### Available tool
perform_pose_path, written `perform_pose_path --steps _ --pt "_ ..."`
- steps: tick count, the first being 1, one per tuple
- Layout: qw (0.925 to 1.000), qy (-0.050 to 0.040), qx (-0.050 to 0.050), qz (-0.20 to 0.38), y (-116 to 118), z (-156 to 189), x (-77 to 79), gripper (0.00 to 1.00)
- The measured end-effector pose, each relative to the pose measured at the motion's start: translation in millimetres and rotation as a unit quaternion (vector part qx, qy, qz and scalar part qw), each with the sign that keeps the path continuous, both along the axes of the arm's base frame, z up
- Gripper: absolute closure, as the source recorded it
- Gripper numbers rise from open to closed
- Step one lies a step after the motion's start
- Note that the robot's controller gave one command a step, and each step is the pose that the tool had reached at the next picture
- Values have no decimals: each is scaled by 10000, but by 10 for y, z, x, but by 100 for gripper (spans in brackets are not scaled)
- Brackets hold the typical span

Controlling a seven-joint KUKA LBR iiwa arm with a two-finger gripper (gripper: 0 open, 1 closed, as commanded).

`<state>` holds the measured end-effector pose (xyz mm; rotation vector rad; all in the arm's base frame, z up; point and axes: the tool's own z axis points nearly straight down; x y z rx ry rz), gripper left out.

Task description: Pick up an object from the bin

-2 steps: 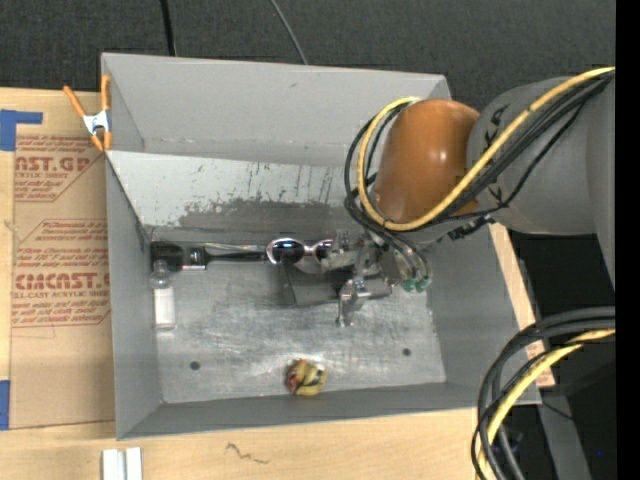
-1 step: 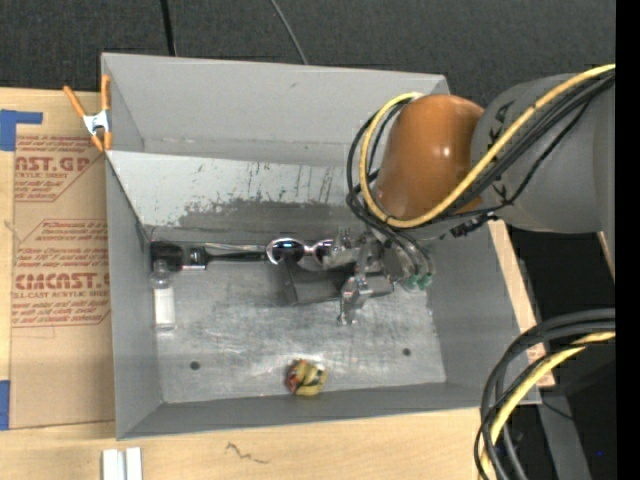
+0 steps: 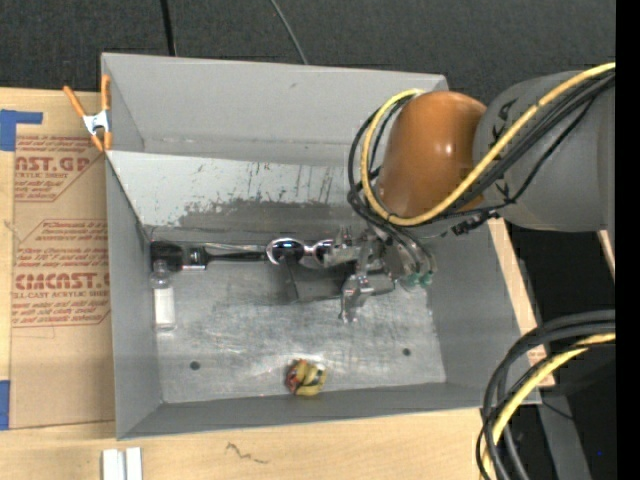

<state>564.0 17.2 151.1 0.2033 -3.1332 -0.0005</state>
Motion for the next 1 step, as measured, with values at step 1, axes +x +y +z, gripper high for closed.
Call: perform_pose_path --steps 1 --pt "10000 6 -1 1 1 33 -5 100"
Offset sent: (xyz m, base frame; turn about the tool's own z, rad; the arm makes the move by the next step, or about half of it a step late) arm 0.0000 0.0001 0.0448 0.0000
